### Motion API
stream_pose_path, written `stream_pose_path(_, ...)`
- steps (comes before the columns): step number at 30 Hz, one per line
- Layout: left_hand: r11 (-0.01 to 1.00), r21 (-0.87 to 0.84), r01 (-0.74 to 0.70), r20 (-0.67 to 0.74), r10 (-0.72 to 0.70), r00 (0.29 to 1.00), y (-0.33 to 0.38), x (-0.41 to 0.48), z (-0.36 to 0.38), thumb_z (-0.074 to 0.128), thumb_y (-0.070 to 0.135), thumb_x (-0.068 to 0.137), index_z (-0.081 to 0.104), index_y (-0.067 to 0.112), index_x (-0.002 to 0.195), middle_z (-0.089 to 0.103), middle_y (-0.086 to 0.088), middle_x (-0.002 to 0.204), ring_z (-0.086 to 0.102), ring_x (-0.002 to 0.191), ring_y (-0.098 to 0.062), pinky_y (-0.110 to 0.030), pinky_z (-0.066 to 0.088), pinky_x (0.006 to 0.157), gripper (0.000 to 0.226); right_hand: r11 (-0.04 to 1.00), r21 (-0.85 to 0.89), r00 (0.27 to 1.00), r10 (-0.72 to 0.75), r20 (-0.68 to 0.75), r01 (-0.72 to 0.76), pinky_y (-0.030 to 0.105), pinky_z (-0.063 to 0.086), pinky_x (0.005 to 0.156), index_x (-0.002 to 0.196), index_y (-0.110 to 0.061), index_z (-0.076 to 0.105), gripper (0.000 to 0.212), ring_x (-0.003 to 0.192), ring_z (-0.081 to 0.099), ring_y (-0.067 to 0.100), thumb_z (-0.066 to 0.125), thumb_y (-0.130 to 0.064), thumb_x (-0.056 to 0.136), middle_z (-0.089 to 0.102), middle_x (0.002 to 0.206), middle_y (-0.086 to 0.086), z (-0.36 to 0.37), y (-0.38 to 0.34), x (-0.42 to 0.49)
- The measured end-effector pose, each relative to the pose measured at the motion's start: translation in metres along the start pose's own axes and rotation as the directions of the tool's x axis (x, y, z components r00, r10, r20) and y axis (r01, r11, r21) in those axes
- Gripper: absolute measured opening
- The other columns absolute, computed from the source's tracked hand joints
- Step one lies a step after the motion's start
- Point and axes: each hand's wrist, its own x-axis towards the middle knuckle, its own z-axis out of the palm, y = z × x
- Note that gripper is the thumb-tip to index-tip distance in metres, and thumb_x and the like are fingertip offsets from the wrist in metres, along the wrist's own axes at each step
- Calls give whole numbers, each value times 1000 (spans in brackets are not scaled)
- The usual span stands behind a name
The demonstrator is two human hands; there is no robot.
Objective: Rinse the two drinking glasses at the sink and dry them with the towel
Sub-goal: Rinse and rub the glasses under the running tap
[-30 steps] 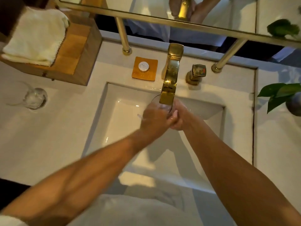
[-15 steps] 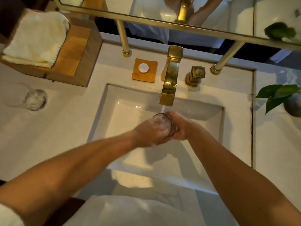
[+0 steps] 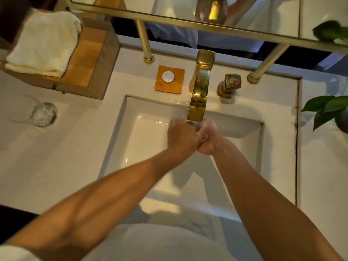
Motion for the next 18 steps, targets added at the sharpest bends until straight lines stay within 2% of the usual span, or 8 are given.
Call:
stream_pose_path(2, 848, -296, 440, -18, -466, 885, 19, -4, 6, 51, 31, 101, 67, 19, 80, 70, -4, 85, 64, 87, -25, -41, 46, 93, 29, 997, -16, 997, -77, 0, 77, 29, 52, 62, 82, -16, 67, 33, 67, 66, 15, 52, -41, 97, 67, 72, 3, 5, 4, 3)
stream_pose_path(4, 869, -224, 441, -57, -463, 885, 20, -7, 12, 51, 28, 102, 67, 17, 83, 70, -5, 87, 63, 95, -24, -44, 38, 104, 27, 994, 7, 994, -106, -16, 106, 32, 52, 66, 88, -14, 68, 32, 71, 65, 17, 57, -42, 96, 66, 80, 5, 5, 12, 9)
stream_pose_path(7, 945, 211, -249, -82, 271, 959, -2, -23, 27, 61, 21, 95, 72, 6, 91, 73, -12, 86, 68, 89, -32, -53, 39, 104, 19, 999, 41, 999, -36, 35, 34, 29, 51, 62, 83, -11, 69, 39, 67, 66, 17, 53, -43, 98, 65, 79, 5, -4, 16, 5)
stream_pose_path(9, 637, 307, -707, 113, 713, 692, -44, -12, 19, 56, 29, 97, 72, 10, 91, 73, -8, 87, 69, 87, -29, -52, 41, 105, 26, 991, -115, 993, 74, 92, -63, 28, 54, 50, 81, -8, 68, 46, 58, 67, 17, 47, -44, 101, 66, 71, 6, -11, 12, -3)
stream_pose_path(11, 427, 169, -889, 269, 847, 458, -71, 4, 7, 54, 34, 99, 72, 16, 88, 73, -4, 89, 69, 87, -28, -49, 44, 101, 28, 965, -236, 985, 141, 99, -114, 30, 57, 45, 89, -5, 68, 48, 54, 67, 20, 46, -45, 102, 67, 70, 9, -15, 11, -10)
stream_pose_path(13, 537, 173, -826, 301, 769, 563, -66, 10, 2, 48, 41, 102, 74, 20, 89, 74, -2, 93, 68, 91, -27, -44, 47, 94, 37, 979, -177, 990, 114, 78, -99, 29, 55, 42, 89, -7, 70, 44, 53, 66, 19, 49, -43, 101, 67, 72, 8, -12, 10, -10)
stream_pose_path(16, 993, -11, -121, -17, 120, 993, -18, -12, 24, 45, 49, 100, 75, 16, 91, 74, -6, 84, 68, 81, -27, -46, 55, 83, 46, 1000, -20, 1000, -12, 15, 13, 26, 51, 50, 75, -14, 71, 41, 58, 61, 14, 55, -45, 96, 65, 69, 2, 1, 8, 3)
stream_pose_path(18, 934, -293, 207, -102, -246, 964, 10, -26, 33, 48, 47, 98, 73, 13, 86, 72, -6, 83, 68, 75, -25, -45, 58, 76, 44, 996, 65, 997, -68, 37, 65, 25, 50, 56, 68, -14, 71, 44, 59, 61, 14, 52, -39, 98, 65, 65, 2, 3, 11, 7)
